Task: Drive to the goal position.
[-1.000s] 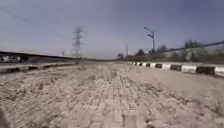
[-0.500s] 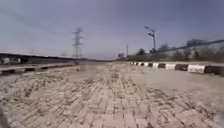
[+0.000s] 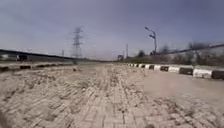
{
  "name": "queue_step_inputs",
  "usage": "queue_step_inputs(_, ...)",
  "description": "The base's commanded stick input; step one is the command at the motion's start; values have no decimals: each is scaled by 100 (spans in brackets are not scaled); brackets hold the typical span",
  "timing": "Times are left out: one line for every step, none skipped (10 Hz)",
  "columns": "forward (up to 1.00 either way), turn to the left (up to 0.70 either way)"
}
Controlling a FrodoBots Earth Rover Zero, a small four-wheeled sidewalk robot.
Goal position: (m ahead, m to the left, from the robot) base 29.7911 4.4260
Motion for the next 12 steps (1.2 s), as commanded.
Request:
queue_step_inputs(100, 0)
queue_step_inputs(100, 0)
queue_step_inputs(100, 0)
queue_step_inputs(100, 0)
queue_step_inputs(100, 0)
queue_step_inputs(100, 0)
queue_step_inputs(100, 0)
queue_step_inputs(100, 0)
queue_step_inputs(100, 0)
queue_step_inputs(100, 0)
queue_step_inputs(100, 0)
queue_step_inputs(100, 0)
